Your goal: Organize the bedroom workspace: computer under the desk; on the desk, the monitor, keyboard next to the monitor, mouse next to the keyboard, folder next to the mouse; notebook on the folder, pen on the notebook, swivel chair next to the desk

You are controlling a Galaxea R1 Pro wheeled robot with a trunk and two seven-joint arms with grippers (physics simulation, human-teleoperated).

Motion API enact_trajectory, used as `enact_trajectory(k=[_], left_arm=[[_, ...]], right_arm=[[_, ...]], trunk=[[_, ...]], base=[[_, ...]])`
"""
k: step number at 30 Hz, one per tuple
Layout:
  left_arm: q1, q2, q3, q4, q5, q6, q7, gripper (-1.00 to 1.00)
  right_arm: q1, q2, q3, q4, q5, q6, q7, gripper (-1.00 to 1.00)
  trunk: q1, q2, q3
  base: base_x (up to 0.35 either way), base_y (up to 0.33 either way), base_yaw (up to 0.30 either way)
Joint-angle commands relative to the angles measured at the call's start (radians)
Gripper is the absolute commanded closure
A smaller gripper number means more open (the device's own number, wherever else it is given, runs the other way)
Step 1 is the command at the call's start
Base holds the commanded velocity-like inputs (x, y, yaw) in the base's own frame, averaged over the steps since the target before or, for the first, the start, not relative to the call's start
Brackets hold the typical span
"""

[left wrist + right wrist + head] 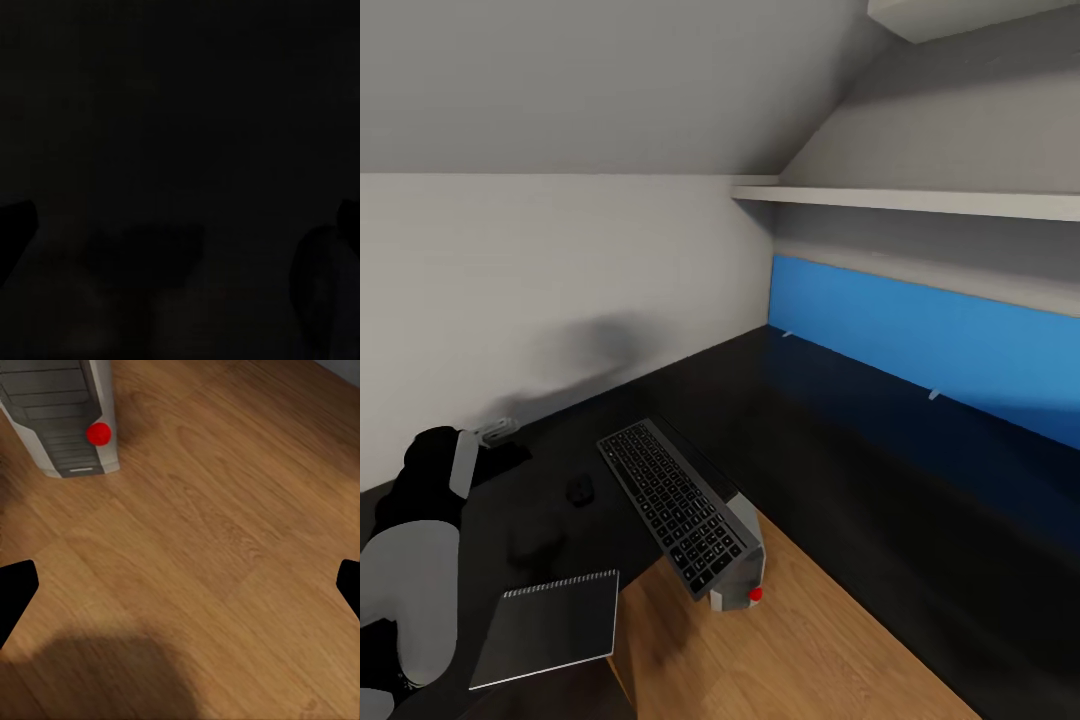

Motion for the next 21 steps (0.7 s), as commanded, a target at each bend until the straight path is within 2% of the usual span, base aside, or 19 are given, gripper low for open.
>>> enact_trajectory(k=[1, 17, 21], left_arm=[[-0.001, 0.0, 0.001, -0.001, 0.008, 0.004, 0.008, -1.0], [-0.001, -0.001, 0.001, -0.001, 0.009, 0.004, 0.008, -1.0], [-0.001, -0.001, 0.001, -0.001, 0.008, 0.004, 0.008, -1.0]], right_arm=[[-0.001, 0.001, 0.007, 0.002, -0.003, -0.003, -0.006, -1.0], [-0.001, 0.002, 0.006, 0.002, -0.007, -0.006, -0.007, -1.0], [-0.001, 0.004, 0.005, 0.002, -0.007, -0.006, -0.009, -1.0]], trunk=[[0.0, -0.001, -0.001], [0.0, -0.001, -0.001], [0.0, -0.001, -0.003]], base=[[0.0, 0.0, 0.0], [0.0, 0.0, 0.0], [0.0, 0.0, 0.175]])
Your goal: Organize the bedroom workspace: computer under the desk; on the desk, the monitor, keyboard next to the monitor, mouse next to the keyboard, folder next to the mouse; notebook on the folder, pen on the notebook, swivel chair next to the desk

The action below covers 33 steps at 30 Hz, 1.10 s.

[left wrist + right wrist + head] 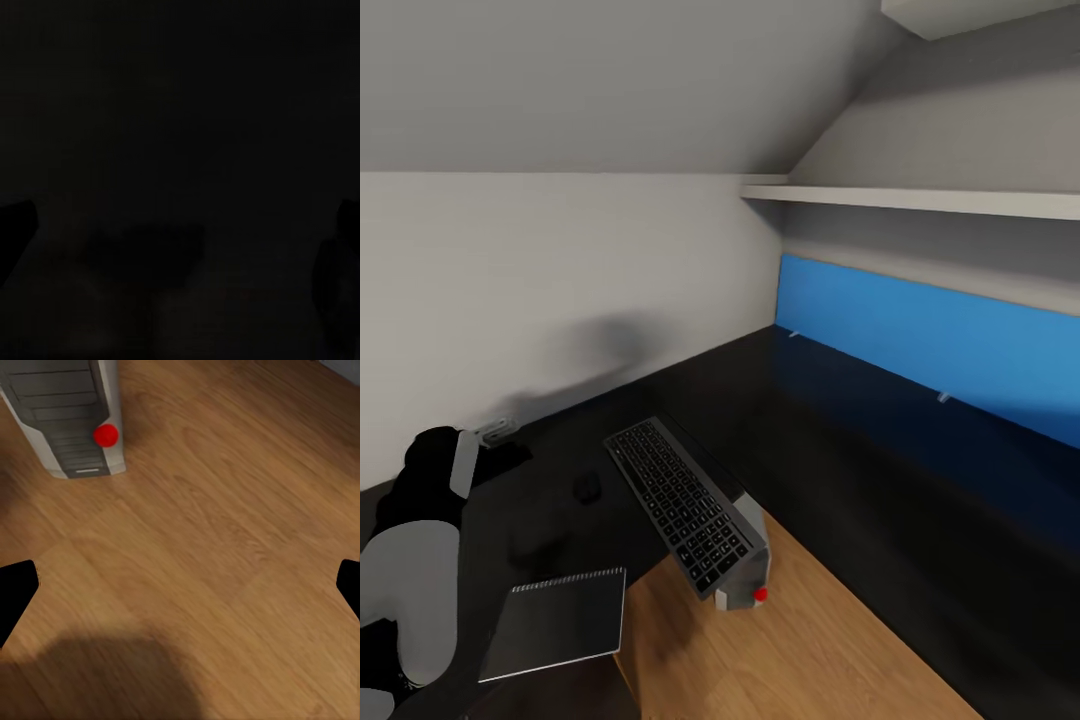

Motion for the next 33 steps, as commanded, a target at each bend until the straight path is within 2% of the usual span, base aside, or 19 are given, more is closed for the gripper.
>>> enact_trajectory(k=[1, 19, 33], left_arm=[[-0.001, 0.0, 0.001, -0.001, 0.008, 0.004, 0.008, -1.0], [-0.001, 0.0, 0.001, 0.001, 0.008, 0.002, 0.006, -1.0], [-0.001, 0.0, 0.001, 0.023, 0.007, -0.005, 0.01, -1.0]], right_arm=[[-0.001, 0.0, 0.007, 0.002, -0.003, -0.003, -0.005, -1.0], [-0.001, 0.001, 0.007, 0.002, -0.002, -0.004, -0.006, -1.0], [-0.001, 0.001, 0.008, 0.003, -0.001, 0.0, -0.005, -1.0]], trunk=[[0.0, -0.001, -0.002], [0.0, -0.001, -0.014], [0.0, -0.001, -0.026]], base=[[0.0, 0.0, 0.206], [-0.173, -0.18, 0.236], [-0.025, -0.029, 0.238]])
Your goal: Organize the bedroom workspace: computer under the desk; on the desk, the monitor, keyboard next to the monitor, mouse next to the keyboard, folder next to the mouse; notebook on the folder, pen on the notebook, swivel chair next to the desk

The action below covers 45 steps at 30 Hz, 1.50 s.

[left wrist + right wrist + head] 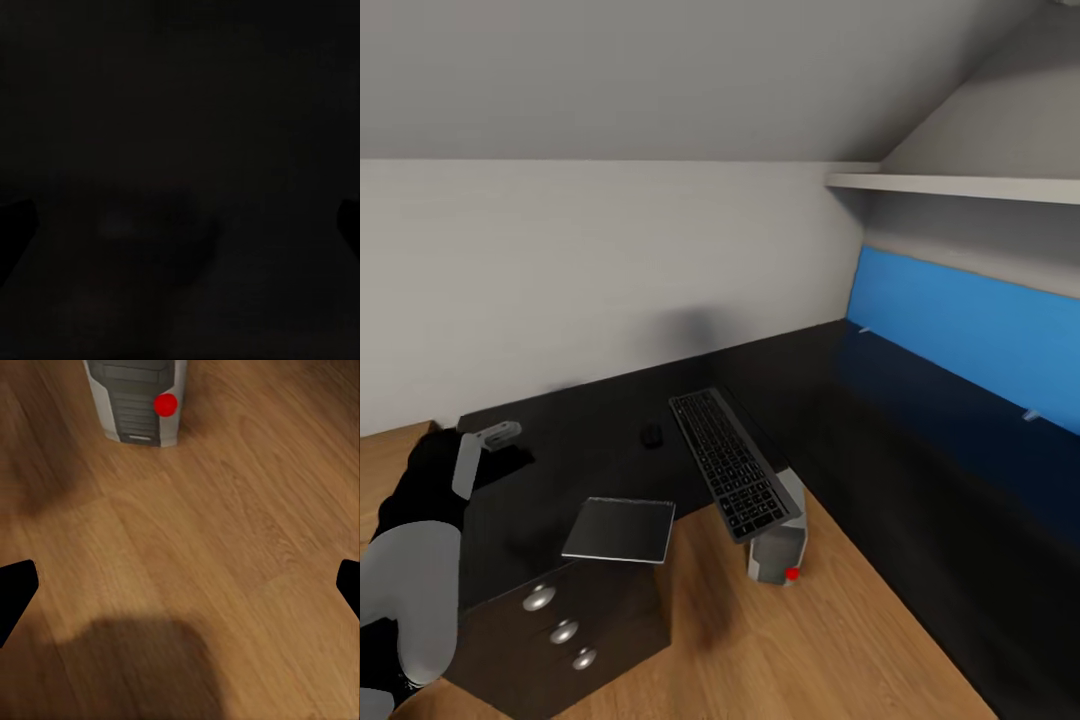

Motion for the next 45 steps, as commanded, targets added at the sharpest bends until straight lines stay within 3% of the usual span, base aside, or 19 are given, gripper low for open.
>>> enact_trajectory(k=[1, 13, 20, 45], left_arm=[[-0.001, 0.0, 0.001, 0.001, 0.008, 0.003, 0.007, -1.0], [-0.001, -0.008, -0.001, 0.006, 0.008, 0.004, 0.005, -1.0], [-0.001, -0.019, 0.0, 0.006, 0.008, 0.004, 0.005, -1.0], [-0.001, -0.019, -0.003, 0.002, 0.008, 0.01, 0.005, -1.0]], right_arm=[[-0.001, 0.0, 0.007, 0.002, -0.002, -0.003, -0.005, -1.0], [-0.001, 0.0, 0.005, 0.001, -0.002, -0.004, -0.006, -1.0], [-0.001, -0.001, 0.005, 0.001, -0.002, -0.005, -0.006, -1.0], [-0.001, -0.003, 0.005, 0.0, -0.003, -0.006, -0.006, -1.0]], trunk=[[0.0, -0.001, -0.002], [0.0, -0.001, -0.011], [0.0, -0.001, -0.012], [0.0, -0.001, -0.012]], base=[[-0.017, -0.002, 0.233], [-0.197, 0.0, 0.165], [-0.303, 0.0, 0.021], [-0.207, -0.006, 0.001]])
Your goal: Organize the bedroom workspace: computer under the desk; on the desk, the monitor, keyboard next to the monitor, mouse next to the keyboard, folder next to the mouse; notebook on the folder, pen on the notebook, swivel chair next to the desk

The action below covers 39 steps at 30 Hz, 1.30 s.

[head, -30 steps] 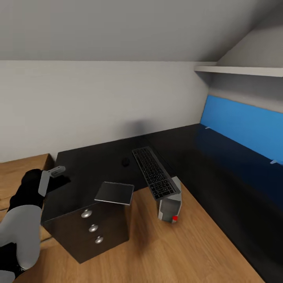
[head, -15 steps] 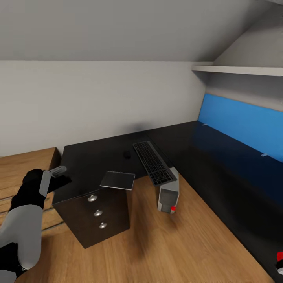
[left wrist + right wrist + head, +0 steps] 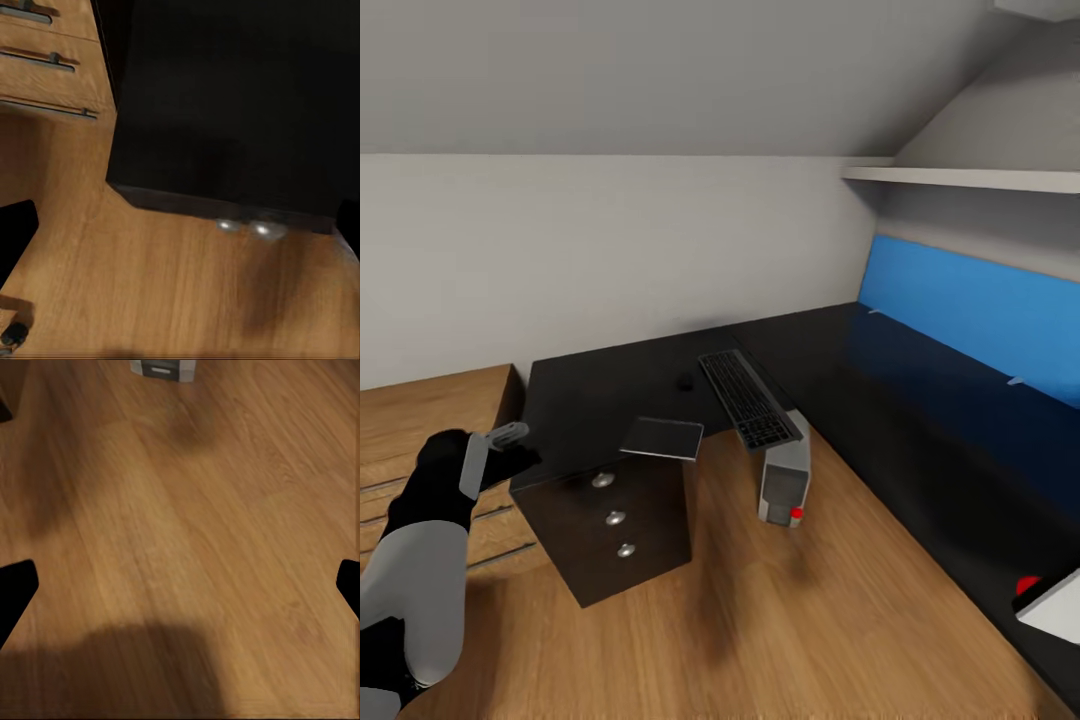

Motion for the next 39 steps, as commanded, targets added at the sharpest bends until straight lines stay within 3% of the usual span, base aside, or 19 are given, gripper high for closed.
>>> enact_trajectory(k=[1, 15, 20, 26, 33, 39], left_arm=[[-0.001, 0.0, 0.001, -0.001, 0.008, 0.004, 0.008, -1.0], [-0.001, -0.005, 0.0, 0.002, 0.009, 0.004, 0.006, -1.0], [-0.001, -0.025, 0.001, 0.009, 0.009, 0.005, 0.006, -1.0], [-0.001, -0.038, 0.001, 0.087, 0.008, 0.0, 0.003, -1.0], [-0.001, -0.057, 0.001, 0.238, 0.008, -0.022, 0.002, -1.0], [-0.001, -0.079, 0.001, 0.405, 0.008, -0.15, 0.001, -1.0]], right_arm=[[-0.001, 0.0, 0.007, 0.002, -0.003, -0.003, -0.006, -1.0], [-0.001, 0.004, 0.007, 0.002, -0.003, -0.002, -0.006, -1.0], [-0.001, 0.003, 0.007, 0.002, -0.003, -0.001, -0.006, -1.0], [-0.001, 0.003, 0.007, 0.002, -0.003, -0.001, -0.006, -1.0], [-0.001, 0.003, 0.007, 0.002, -0.003, 0.0, -0.006, -1.0], [-0.001, 0.002, 0.007, 0.002, -0.002, 0.001, -0.003, -1.0]], trunk=[[-0.001, -0.001, -0.001], [-0.001, -0.001, -0.005], [-0.001, -0.001, -0.008], [-0.001, -0.001, -0.009], [-0.001, -0.001, -0.009], [-0.001, -0.001, -0.009]], base=[[-0.263, -0.067, 0.0], [-0.279, -0.109, 0.129], [-0.119, -0.068, 0.181], [-0.014, -0.008, 0.046], [-0.002, -0.001, 0.006], [0.0, 0.0, 0.0]])
